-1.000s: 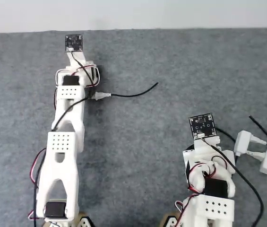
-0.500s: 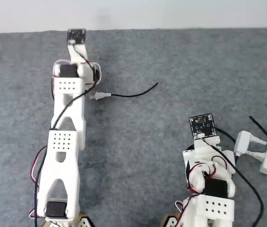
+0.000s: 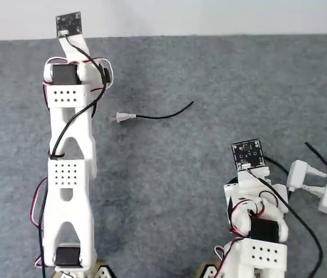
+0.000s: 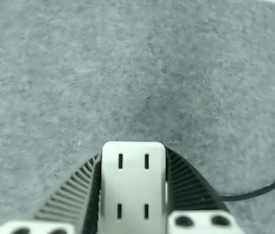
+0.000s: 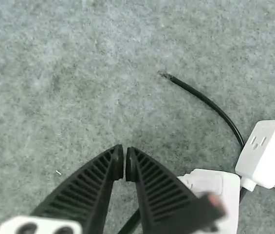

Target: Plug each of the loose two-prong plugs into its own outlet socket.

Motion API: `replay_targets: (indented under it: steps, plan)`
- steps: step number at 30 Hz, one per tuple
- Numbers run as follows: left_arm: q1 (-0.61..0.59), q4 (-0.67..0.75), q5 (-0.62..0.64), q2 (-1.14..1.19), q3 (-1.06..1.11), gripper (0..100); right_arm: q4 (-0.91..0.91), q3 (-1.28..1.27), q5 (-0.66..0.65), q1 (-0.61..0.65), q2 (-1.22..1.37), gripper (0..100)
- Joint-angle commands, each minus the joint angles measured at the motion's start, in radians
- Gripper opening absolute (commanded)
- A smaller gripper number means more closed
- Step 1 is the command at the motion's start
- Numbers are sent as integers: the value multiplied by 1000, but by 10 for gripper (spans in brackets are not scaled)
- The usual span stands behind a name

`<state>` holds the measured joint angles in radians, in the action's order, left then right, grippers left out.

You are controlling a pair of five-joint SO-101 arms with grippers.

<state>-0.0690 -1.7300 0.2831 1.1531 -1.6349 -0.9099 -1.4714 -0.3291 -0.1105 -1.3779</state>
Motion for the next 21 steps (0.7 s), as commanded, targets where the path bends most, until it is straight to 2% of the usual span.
replay_targets:
  steps: [1,4,6,14,17,21]
  plan:
    - [-14,-38,18,-54,-36,12,12,6,-12,5,-15,19]
    - [-15,-40,17,-61,12,12,12,6,-12,5,-15,19]
    - [-21,-40,15,-110,117,12,12,6,-12,5,-15,19]
    - [-5,2,-21,-591,906,12,12,6,-12,5,-15,19]
    - [0,87,-20,-738,1218,12,12,6,-12,5,-15,19]
    - [-5,316,-18,-919,1649,12,12,6,-12,5,-15,19]
